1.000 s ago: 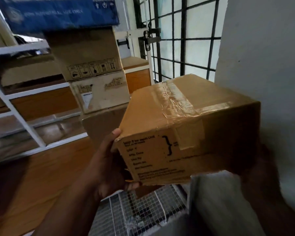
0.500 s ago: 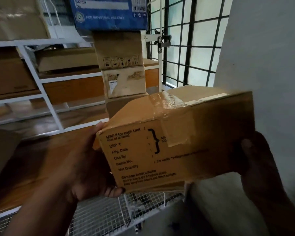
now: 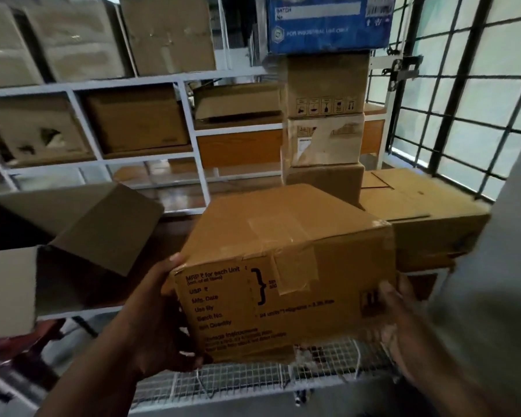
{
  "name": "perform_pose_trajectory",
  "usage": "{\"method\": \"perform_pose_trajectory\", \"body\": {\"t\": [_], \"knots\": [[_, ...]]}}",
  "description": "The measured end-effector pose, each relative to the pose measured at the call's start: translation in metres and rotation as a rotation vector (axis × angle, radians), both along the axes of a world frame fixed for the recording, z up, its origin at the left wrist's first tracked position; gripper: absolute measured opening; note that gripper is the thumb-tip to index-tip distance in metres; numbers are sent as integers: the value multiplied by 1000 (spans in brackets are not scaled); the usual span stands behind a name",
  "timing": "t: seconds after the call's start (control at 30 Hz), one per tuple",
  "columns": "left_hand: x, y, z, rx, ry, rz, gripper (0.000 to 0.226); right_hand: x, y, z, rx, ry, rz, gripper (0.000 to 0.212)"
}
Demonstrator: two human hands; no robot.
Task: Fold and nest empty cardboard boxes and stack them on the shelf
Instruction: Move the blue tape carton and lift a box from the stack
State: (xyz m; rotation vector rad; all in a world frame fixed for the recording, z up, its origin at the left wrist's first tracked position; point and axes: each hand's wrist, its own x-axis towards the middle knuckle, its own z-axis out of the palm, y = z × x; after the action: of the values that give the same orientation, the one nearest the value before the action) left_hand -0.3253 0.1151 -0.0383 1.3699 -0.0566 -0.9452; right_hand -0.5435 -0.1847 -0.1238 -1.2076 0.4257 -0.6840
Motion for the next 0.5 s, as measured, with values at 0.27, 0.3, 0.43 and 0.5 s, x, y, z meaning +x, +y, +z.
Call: {"method": "perform_pose_trajectory", "body": {"t": [0.27, 0.3, 0.43, 0.5], "knots": [[59, 42, -28, 146, 10, 234, 96, 75, 33, -20, -73, 216, 170, 50], [65, 48, -31, 145, -1, 229, 97, 81, 34, -27, -54, 223, 187, 52], [91, 65, -45, 151, 15, 228, 88, 107, 40, -54, 82, 189, 249, 61], [107, 65, -54, 154, 41, 256, 88, 124, 37, -64, 119, 181, 277, 65]]}}
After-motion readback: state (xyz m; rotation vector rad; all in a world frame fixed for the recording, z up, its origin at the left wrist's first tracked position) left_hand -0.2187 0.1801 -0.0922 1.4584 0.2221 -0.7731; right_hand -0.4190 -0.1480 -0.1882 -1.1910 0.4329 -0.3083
